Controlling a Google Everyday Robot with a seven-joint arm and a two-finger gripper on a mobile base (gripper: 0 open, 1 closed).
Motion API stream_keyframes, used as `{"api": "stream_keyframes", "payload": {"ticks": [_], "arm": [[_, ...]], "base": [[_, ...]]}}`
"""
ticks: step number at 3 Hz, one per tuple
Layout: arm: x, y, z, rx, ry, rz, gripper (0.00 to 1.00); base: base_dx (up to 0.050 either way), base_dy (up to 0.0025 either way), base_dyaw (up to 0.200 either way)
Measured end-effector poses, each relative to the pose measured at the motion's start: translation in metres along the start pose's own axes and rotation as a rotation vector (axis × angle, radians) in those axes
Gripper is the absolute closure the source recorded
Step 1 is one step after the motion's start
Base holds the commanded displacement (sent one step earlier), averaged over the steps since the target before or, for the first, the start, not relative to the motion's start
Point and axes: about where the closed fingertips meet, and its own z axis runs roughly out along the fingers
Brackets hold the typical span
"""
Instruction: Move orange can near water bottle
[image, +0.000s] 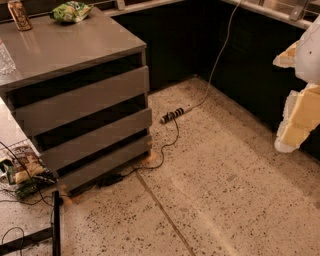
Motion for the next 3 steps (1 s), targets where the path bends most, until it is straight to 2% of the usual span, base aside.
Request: {"api": "stream_keyframes", "payload": {"ticks": [3], "arm": [[0.0000, 0.0000, 0.0000, 0.000, 0.000, 0.000, 0.00]], "base": [[0.050, 0.00001, 0.000]]}}
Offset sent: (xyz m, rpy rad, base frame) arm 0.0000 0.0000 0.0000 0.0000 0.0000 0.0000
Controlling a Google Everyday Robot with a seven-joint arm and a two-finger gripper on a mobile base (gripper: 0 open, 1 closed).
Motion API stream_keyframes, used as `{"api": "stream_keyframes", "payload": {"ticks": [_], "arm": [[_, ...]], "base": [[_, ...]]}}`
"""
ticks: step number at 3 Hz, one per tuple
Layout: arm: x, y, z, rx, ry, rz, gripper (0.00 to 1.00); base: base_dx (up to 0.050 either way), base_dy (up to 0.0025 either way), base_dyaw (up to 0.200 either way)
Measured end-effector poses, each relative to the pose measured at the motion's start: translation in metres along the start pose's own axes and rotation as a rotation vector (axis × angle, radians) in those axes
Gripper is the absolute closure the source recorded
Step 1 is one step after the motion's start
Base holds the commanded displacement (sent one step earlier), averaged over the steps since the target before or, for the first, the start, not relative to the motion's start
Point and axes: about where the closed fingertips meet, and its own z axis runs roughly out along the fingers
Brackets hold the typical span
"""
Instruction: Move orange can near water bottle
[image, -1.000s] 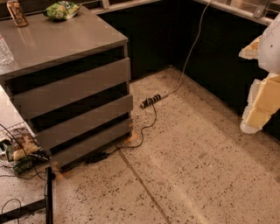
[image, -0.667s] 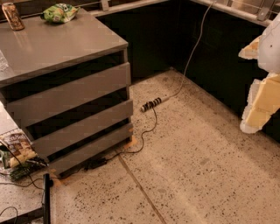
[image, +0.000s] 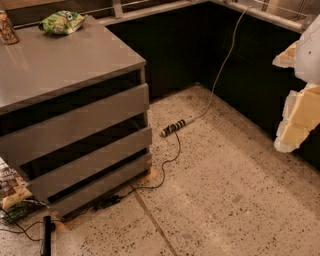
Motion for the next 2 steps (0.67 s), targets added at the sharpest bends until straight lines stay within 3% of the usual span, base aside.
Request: {"api": "stream_keyframes", "payload": {"ticks": [1, 2], "arm": [[0.0000, 0.0000, 0.0000, 0.000, 0.000, 0.000, 0.00], [0.0000, 0.0000, 0.0000, 0.000, 0.000, 0.000, 0.00]], "base": [[0.045, 0.00186, 0.082], [0.050, -0.00004, 0.001]]}}
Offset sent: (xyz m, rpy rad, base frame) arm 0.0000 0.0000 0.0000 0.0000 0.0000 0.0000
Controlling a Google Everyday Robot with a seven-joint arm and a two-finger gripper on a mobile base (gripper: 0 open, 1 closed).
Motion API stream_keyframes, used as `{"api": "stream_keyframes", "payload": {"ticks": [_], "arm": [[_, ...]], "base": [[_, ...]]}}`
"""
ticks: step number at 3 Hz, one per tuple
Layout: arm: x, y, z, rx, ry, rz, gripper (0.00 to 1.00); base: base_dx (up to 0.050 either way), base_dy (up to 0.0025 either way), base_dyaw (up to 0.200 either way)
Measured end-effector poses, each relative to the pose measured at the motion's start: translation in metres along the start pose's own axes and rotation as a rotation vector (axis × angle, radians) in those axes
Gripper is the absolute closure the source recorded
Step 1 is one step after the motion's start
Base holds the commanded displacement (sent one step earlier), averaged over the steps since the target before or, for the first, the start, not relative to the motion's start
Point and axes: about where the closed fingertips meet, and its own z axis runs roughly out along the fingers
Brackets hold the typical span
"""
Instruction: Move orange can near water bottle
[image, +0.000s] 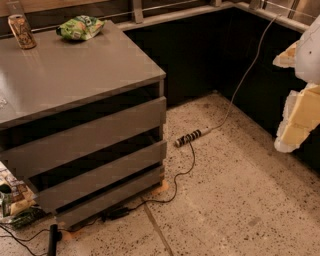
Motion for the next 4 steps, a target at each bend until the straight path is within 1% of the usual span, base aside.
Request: {"api": "stream_keyframes", "payload": {"ticks": [1, 2, 4], "arm": [[0.0000, 0.0000, 0.0000, 0.000, 0.000, 0.000, 0.00], [0.0000, 0.0000, 0.0000, 0.000, 0.000, 0.000, 0.00], [0.0000, 0.0000, 0.0000, 0.000, 0.000, 0.000, 0.00]], "base": [[0.049, 0.00001, 0.000], [0.035, 0.00242, 0.144], [0.049, -0.00002, 0.000]]}}
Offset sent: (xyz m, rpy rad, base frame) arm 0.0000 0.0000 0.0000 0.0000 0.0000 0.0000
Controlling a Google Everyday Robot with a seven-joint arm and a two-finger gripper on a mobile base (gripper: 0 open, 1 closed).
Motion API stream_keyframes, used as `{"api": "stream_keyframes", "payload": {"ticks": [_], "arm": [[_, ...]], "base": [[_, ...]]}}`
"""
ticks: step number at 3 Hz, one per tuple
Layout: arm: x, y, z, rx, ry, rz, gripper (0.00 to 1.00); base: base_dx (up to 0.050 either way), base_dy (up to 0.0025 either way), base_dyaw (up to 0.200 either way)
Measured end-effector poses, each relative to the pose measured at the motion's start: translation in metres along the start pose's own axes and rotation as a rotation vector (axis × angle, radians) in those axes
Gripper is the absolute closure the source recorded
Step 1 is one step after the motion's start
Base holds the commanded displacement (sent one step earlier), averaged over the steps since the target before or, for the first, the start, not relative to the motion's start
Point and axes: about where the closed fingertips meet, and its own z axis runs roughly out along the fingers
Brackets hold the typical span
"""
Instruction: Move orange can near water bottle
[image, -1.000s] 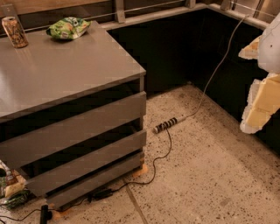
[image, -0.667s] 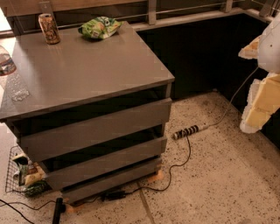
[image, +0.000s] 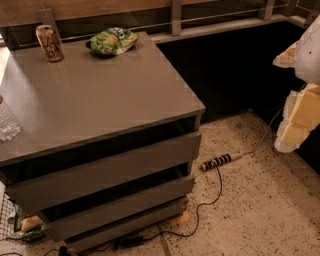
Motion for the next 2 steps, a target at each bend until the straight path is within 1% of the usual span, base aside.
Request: {"api": "stream_keyframes", "payload": {"ticks": [2], "arm": [[0.0000, 0.0000, 0.0000, 0.000, 0.000, 0.000, 0.00]], "base": [[0.049, 0.00000, 0.000]]}}
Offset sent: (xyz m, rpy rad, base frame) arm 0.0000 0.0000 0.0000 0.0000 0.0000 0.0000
